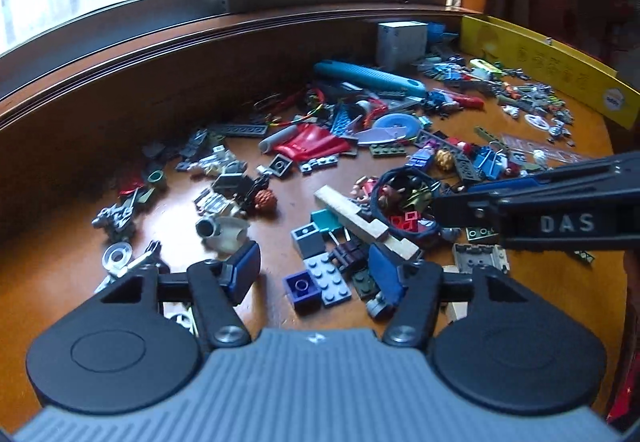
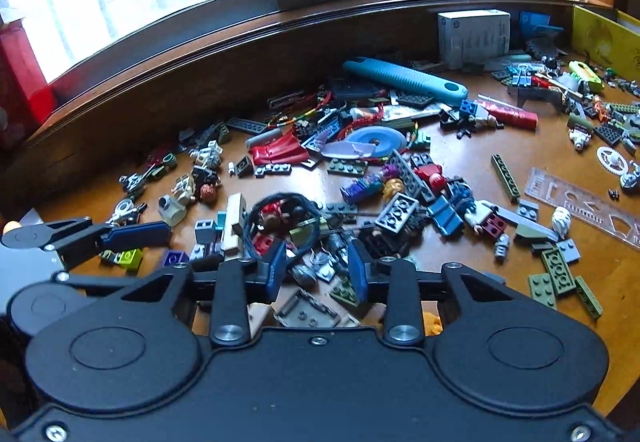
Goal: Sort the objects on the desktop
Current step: 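Move the right tool down onto the black cable loop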
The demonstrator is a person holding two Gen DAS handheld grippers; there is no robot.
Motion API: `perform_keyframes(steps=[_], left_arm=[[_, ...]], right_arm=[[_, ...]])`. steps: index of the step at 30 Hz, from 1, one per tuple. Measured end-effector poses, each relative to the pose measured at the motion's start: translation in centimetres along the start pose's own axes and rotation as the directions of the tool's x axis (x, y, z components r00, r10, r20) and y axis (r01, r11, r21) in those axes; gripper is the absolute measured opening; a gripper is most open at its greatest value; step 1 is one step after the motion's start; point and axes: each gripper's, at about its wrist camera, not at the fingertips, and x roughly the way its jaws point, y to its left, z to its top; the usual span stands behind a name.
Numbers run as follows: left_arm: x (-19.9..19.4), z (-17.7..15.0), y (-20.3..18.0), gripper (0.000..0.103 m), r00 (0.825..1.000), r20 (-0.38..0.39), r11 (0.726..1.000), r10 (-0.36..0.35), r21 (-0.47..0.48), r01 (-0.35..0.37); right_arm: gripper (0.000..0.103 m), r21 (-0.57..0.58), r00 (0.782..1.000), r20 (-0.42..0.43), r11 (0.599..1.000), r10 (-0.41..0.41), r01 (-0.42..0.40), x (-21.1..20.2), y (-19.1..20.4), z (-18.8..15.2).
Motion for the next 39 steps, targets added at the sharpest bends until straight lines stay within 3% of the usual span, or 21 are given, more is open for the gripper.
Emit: perform_keyframes(steps=[6,9,16,19,21,22,39], left_arm=[[1.1,0.1,1.3,0.071,0.997,0.037,0.997,-0.07,-0.025,0.071],[1.8,0.3,1.2,0.07,0.998,0.047,0.998,-0.05,0.037,0.048],[3.2,1.3,1.6,0.072,0.996,0.043,0.996,-0.076,0.056,0.073],[3.7,1.7,1.5,0.083,0.996,0.031,0.994,-0.084,0.074,0.082],[4.0,1.7,1.3,0.1,0.996,0.014,0.992,-0.091,0.083,0.09],[4.3,1.7,1.1,0.102,0.996,-0.003,0.992,-0.089,0.09,0.089],[4.0,1.5,1.1,0.102,0.997,-0.006,0.994,-0.077,0.082,0.077]], right_arm=[[0.029,-0.004,0.998,0.02,0.999,-0.052,0.052,1.6,1.0,0.4],[0.026,0.011,0.996,0.028,0.997,-0.08,0.079,2.1,0.9,0.7],[0.02,0.053,0.989,0.047,0.989,-0.142,0.139,2.6,0.5,1.1],[0.02,0.067,0.987,0.049,0.987,-0.15,0.147,2.6,0.4,1.0],[0.02,0.068,0.987,0.049,0.986,-0.153,0.15,2.5,0.3,1.0],[0.02,0.07,0.987,0.049,0.986,-0.155,0.151,2.5,0.4,1.0],[0.021,0.078,0.989,0.031,0.987,-0.143,0.14,2.1,0.2,0.9]])
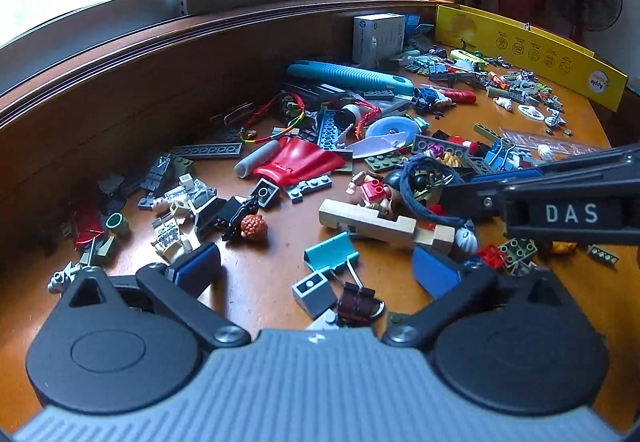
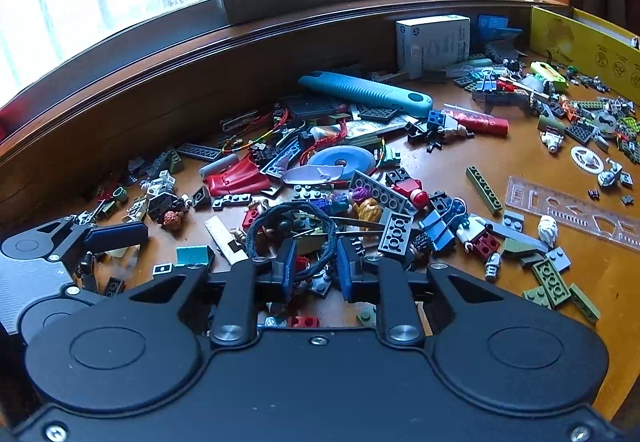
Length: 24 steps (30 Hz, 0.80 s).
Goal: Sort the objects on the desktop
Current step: 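Move the right tool down onto the black cable loop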
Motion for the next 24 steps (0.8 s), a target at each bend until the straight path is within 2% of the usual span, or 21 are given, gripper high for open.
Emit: perform_keyframes(steps=[5,24], left_arm=[[-0.01,-0.01,0.01,0.102,1.0,0.0,1.0,0.0,0.0,0.0],[-0.02,-0.02,0.01,0.102,1.0,0.0,1.0,-0.001,0.0,0.001]], right_arm=[[0.024,-0.018,1.0,-0.005,1.0,-0.001,0.001,-0.22,0.04,-0.28],[0.024,-0.016,1.0,-0.023,1.0,-0.008,0.007,-0.31,0.7,-0.02]])
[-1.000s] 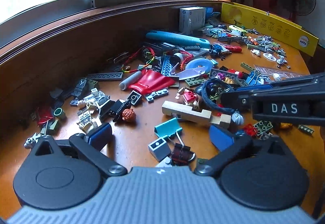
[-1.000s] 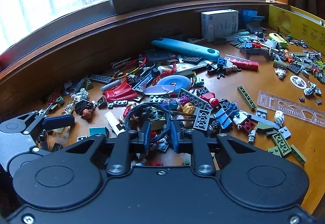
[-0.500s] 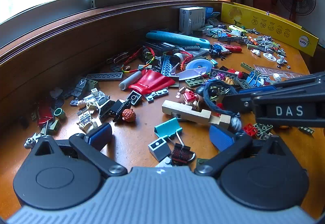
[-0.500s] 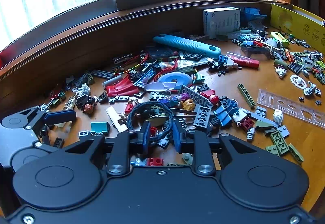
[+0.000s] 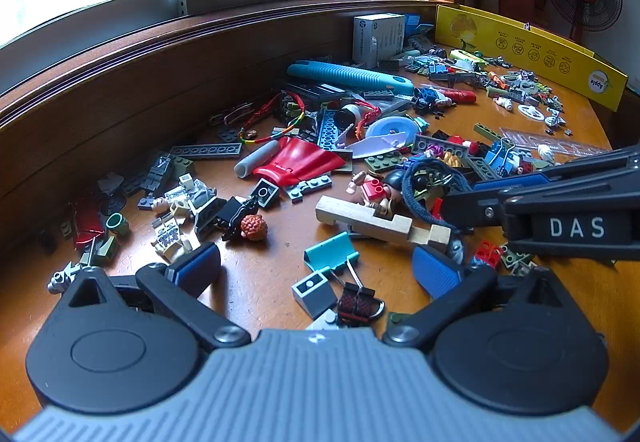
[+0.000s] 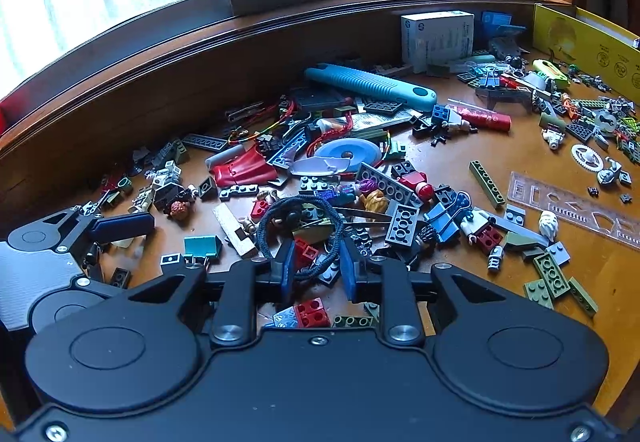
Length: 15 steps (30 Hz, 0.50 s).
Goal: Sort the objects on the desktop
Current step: 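Move the right tool down onto the black cable loop, then close the right tool on the black cable loop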
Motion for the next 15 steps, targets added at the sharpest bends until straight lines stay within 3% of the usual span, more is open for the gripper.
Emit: perform_keyframes(steps=[15], left_arm=[[-0.02,-0.01,-0.01,0.102,1.0,0.0,1.0,-0.001,0.0,0.001]], right_arm=[[0.024,-0.02,1.0,0.007,1.0,0.014,-0.014,0.17,0.02,0.02]])
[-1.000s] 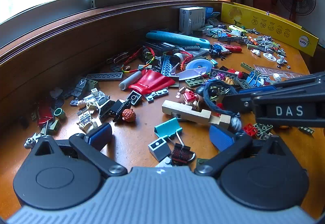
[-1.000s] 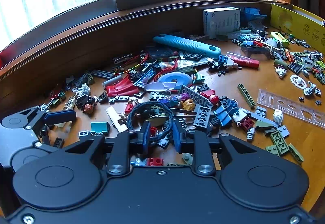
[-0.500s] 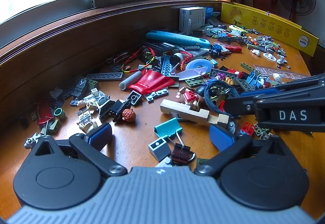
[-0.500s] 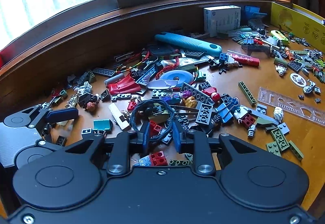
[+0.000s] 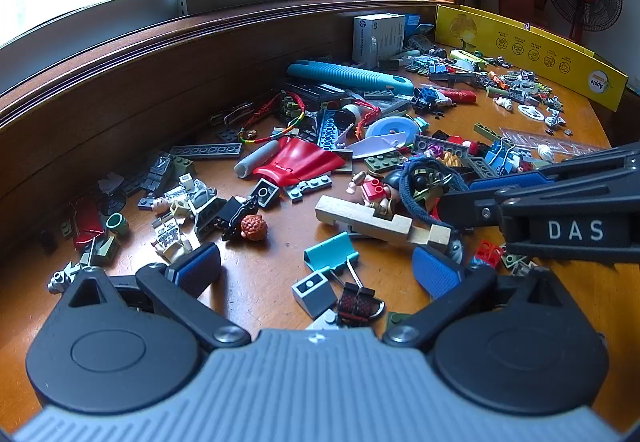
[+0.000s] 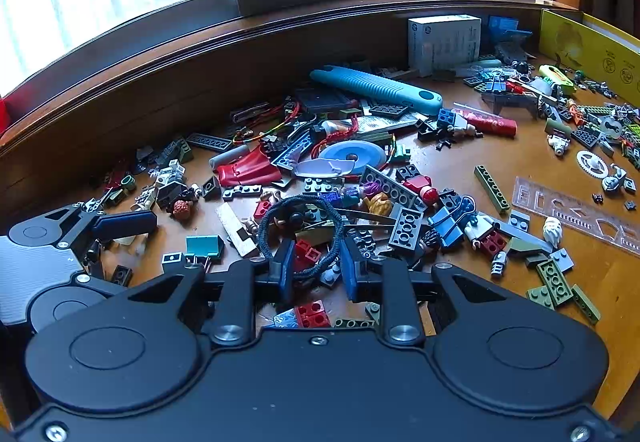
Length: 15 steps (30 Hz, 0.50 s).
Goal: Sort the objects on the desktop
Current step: 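Close the right tool on the black cable loop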
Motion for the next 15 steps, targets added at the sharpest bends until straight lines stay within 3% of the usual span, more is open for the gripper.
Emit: perform_keyframes(steps=[15], left_arm=[[0.03,0.0,0.02,0.102,1.0,0.0,1.0,0.0,0.0,0.0]], right_arm=[[0.027,0.007,1.0,0.021,1.0,0.008,-0.008,-0.09,-0.37,-0.25]])
